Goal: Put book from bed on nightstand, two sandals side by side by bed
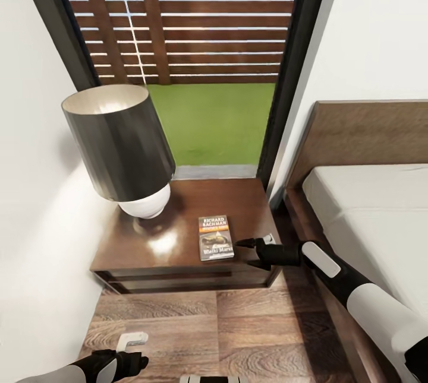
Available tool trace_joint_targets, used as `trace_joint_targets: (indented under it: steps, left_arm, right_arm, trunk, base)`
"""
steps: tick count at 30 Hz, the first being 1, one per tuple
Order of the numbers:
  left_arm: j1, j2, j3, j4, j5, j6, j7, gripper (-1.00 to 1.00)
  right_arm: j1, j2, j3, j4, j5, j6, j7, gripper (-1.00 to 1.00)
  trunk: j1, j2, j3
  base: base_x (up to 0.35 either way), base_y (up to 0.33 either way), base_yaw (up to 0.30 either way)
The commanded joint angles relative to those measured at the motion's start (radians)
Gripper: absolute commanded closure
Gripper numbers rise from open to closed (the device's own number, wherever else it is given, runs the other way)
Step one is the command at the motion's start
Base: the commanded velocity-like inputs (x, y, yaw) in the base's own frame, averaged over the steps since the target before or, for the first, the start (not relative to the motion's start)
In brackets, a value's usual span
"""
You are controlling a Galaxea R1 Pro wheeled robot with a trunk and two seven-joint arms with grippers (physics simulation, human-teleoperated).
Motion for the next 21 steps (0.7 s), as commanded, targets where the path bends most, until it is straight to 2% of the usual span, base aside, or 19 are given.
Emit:
trace_joint_targets:
  steps: [1, 2, 3, 6, 21]
  left_arm:
    - [-0.001, 0.0, -0.008, 0.002, 0.011, 0.002, -0.004, -1.0]
    - [-0.001, 0.0, -0.008, 0.002, 0.011, 0.002, -0.004, -1.0]
    - [-0.001, 0.0, -0.008, 0.002, 0.011, 0.002, -0.004, -1.0]
    - [-0.001, 0.0, -0.009, 0.002, 0.011, 0.002, -0.003, -1.0]
    - [-0.001, 0.0, -0.008, 0.002, 0.012, 0.002, -0.003, -1.0]
  right_arm:
    - [-0.001, -0.001, 0.004, 0.001, 0.006, -0.002, -0.015, -1.0]
    - [-0.001, -0.001, 0.003, 0.0, 0.006, -0.002, -0.037, -1.0]
    - [-0.001, -0.001, 0.002, -0.001, 0.006, -0.006, -0.102, -1.0]
    - [-0.001, -0.001, 0.001, -0.001, 0.006, -0.01, -0.125, -1.0]
    - [-0.001, -0.001, 0.001, -0.002, 0.006, -0.011, -0.133, -1.0]
  trunk:
    - [-0.004, 0.007, 0.003]
    - [-0.008, 0.014, 0.006]
    - [-0.012, 0.021, 0.009]
    - [-0.023, 0.042, 0.018]
    - [-0.081, 0.147, 0.065]
  base:
    - [0.0, 0.0, 0.0]
    - [0.0, 0.0, 0.0]
    - [0.0, 0.0, 0.0]
    - [0.0, 0.0, 0.0]
    - [0.0, 0.0, 0.0]
